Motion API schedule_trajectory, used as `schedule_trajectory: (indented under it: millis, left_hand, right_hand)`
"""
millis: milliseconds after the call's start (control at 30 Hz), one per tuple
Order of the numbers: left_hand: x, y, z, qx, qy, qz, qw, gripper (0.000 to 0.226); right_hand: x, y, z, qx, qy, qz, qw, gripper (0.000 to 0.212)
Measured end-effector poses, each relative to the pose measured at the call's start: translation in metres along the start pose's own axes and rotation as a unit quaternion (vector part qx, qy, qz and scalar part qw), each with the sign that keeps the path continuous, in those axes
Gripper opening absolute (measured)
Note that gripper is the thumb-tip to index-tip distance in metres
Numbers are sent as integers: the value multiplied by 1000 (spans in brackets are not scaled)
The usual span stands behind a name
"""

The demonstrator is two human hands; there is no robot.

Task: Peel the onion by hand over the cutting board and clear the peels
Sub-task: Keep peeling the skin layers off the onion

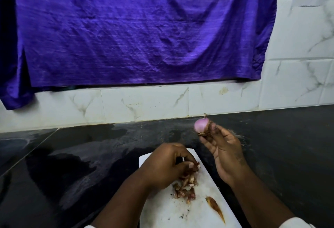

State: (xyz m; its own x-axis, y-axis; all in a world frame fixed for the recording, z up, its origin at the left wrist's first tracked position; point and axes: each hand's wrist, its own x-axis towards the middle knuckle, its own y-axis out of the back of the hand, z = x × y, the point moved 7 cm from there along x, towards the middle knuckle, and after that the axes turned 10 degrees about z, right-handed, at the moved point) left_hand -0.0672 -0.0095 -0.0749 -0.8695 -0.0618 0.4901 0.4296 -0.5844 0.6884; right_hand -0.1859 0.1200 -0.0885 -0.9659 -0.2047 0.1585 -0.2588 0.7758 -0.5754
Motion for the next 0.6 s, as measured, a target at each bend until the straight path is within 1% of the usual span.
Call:
schedule_trajectory:
  millis: [100,233,367,400,467,567,600]
  left_hand:
    - [0,5,0,-25,13,21,999,12]
    - [1,9,0,-40,17,35,998,1]
    - [-1,9,-2,-45,31,19,998,22]
    - [-1,8,-3,-47,40,14,998,25]
    - [-2,6,-6,-59,60,5,996,24]
    - [-3,8,-4,-82,74,18,994,4]
    - [-2,10,-5,-72,76,36,994,10]
  right_hand:
    - [-4,-5,0,-11,0,-21,1000,46]
    - [-8,-11,-2,-20,4,-51,998,47]
    - [-12,-14,-2,-20,3,-66,998,63]
    - [-12,-15,-3,-14,2,-67,998,64]
    - [-13,-15,-4,-7,-4,-66,998,54]
    - [-15,-17,-5,-13,-9,-71,997,48]
    - [-16,-18,-5,-12,-12,-74,997,44]
